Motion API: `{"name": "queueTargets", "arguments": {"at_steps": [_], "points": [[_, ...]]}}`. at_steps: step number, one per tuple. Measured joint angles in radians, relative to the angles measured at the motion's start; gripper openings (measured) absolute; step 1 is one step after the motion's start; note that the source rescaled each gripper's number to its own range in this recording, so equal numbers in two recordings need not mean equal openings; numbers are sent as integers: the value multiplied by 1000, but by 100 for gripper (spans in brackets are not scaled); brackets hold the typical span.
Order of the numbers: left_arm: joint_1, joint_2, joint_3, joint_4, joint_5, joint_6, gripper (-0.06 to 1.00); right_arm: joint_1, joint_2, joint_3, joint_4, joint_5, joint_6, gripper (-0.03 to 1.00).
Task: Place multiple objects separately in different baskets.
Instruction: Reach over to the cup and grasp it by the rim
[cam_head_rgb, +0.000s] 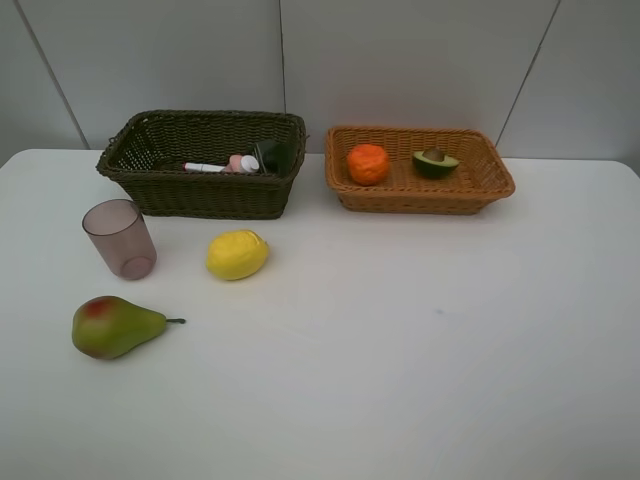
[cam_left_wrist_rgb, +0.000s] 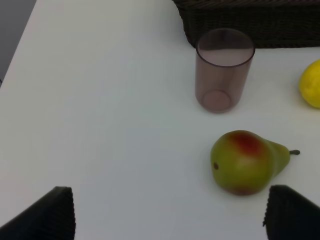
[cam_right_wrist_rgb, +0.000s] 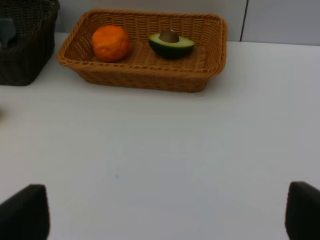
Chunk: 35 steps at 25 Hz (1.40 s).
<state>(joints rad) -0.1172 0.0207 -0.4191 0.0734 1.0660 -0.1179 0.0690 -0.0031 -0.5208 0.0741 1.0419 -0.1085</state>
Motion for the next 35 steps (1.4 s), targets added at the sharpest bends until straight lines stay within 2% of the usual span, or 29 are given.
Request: {"name": "queueTargets", "arguments": {"at_steps": [16, 23, 35], "points": [[0, 2, 0, -5, 0, 15, 100, 0, 0, 0, 0, 0, 0, 100], [0, 134, -16, -20, 19, 29, 100, 0, 0, 0, 0, 0, 0, 100], [0, 519, -298, -22, 14, 39, 100, 0, 0, 0, 0, 0, 0, 100]]}}
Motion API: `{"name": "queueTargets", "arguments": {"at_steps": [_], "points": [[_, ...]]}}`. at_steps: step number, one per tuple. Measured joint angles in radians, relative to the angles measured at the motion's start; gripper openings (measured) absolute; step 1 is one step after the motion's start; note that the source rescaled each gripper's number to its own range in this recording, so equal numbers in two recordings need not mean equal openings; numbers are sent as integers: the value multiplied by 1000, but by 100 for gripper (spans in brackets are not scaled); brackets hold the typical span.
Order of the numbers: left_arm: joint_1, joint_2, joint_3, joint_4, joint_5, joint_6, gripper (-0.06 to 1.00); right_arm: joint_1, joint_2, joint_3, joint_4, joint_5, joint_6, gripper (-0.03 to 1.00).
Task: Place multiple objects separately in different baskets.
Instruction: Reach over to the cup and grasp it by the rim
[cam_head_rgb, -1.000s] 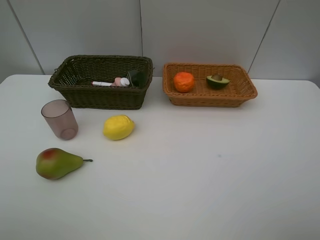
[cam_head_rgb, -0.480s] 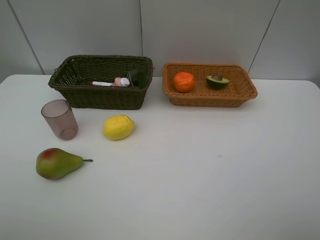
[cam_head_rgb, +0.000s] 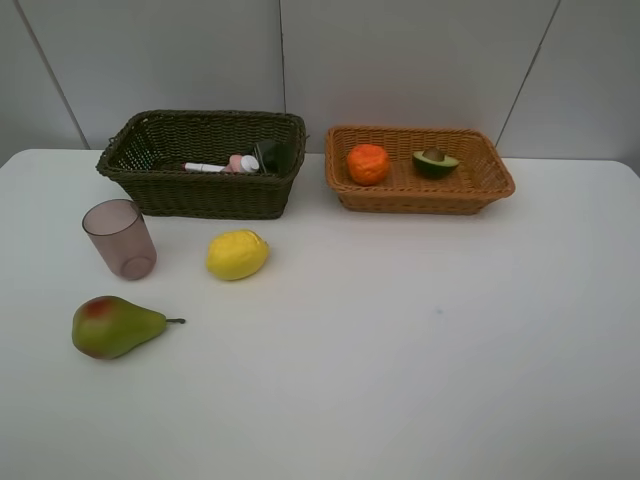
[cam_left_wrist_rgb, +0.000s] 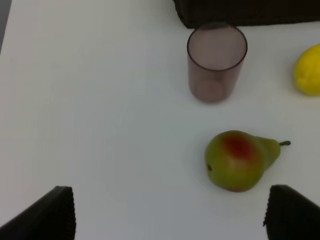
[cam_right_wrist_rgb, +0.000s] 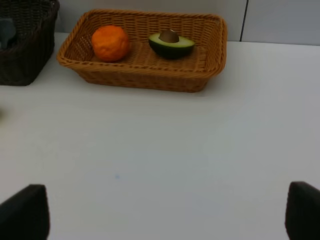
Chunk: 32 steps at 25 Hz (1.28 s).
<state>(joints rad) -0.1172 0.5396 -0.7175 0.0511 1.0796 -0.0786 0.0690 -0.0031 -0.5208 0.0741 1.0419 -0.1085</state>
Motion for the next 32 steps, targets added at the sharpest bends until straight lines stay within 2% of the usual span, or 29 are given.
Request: {"name": "queueTargets", "arguments": {"at_steps": [7, 14, 23, 32], "points": [[0, 265, -135, 15, -29, 2, 100, 0, 0, 0, 0, 0, 0, 100], [0, 523, -231, 22, -142, 3, 100, 0, 0, 0, 0, 0, 0, 100], [0, 791, -246, 22, -293, 5, 100, 0, 0, 0, 0, 0, 1, 100], [0, 974, -246, 23, -415, 6, 100, 0, 0, 0, 0, 0, 1, 100]]}}
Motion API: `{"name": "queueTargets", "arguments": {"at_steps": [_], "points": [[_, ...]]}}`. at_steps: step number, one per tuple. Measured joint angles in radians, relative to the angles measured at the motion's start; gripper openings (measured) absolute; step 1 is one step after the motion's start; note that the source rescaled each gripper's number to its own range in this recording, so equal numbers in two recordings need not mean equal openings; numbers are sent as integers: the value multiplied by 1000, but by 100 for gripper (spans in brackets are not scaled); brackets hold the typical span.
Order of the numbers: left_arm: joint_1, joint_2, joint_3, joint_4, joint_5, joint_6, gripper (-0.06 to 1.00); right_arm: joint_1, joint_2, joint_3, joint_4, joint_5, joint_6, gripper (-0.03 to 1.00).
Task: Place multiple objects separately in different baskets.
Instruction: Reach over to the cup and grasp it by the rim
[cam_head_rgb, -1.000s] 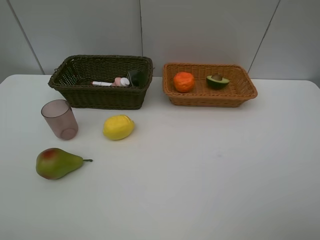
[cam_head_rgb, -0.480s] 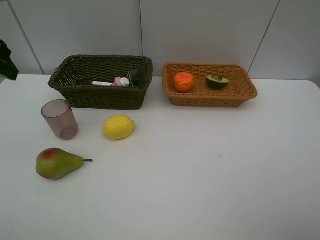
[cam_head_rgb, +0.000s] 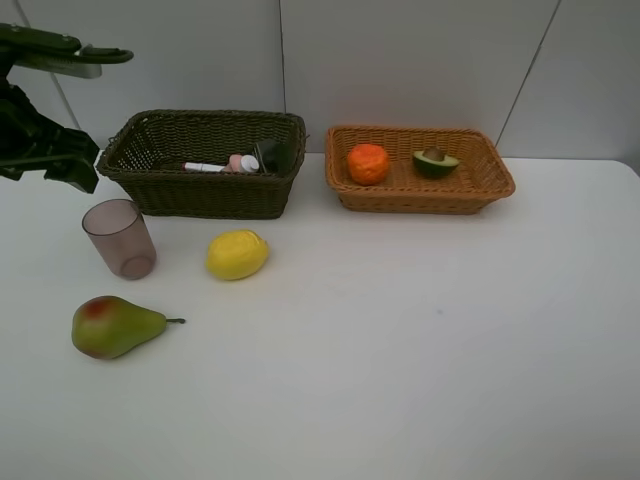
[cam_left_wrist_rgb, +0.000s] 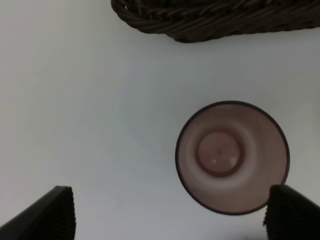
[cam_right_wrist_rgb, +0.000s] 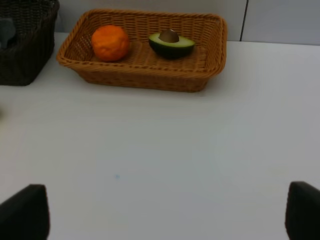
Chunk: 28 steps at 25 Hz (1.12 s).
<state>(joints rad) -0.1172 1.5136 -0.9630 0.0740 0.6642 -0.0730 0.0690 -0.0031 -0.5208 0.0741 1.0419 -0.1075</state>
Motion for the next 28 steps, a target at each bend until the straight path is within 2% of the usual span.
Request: {"name": "queueTargets", "arguments": {"at_steps": [12, 28], "points": [[0, 206, -1, 4, -107, 0, 100, 0, 0, 0, 0, 0, 0, 100], [0, 320, -38, 27, -138, 0, 100, 0, 0, 0, 0, 0, 0, 100]]}}
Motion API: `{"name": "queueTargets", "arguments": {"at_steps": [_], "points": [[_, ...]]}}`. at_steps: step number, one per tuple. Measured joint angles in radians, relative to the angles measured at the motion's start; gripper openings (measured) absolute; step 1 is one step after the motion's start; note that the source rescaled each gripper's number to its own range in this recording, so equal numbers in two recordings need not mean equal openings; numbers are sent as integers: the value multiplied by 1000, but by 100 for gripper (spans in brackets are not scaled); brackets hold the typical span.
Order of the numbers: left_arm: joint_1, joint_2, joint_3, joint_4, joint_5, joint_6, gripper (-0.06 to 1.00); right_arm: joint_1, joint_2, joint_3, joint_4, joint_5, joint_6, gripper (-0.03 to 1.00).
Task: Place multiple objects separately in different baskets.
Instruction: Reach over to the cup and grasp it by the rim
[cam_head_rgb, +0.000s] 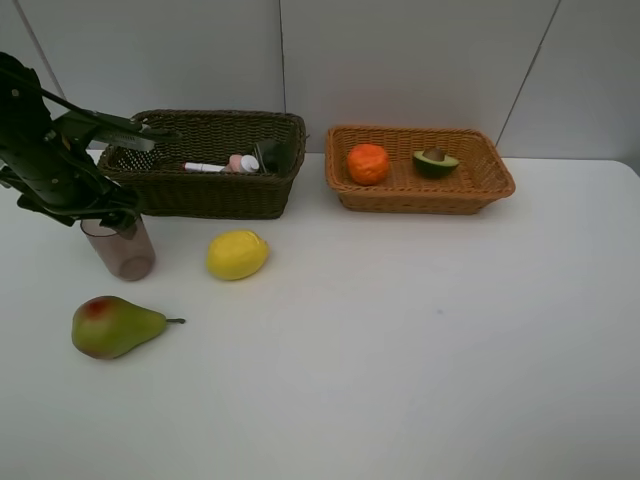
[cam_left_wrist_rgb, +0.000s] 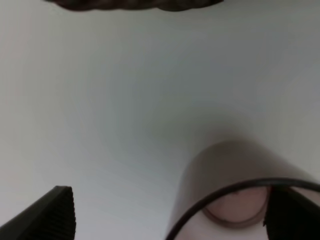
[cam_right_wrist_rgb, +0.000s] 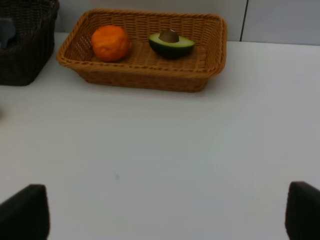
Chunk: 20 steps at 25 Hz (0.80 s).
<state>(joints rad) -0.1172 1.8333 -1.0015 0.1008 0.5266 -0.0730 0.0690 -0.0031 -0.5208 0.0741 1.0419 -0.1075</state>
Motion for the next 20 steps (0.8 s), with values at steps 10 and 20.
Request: {"name": "queueTargets", "arguments": {"at_steps": [10, 20], "points": [[0, 2, 0, 1, -3, 0, 20, 0, 0, 0, 0, 0, 0, 100], [0, 1, -3, -9, -17, 0, 0, 0, 0, 0, 0, 0, 0, 100]]}}
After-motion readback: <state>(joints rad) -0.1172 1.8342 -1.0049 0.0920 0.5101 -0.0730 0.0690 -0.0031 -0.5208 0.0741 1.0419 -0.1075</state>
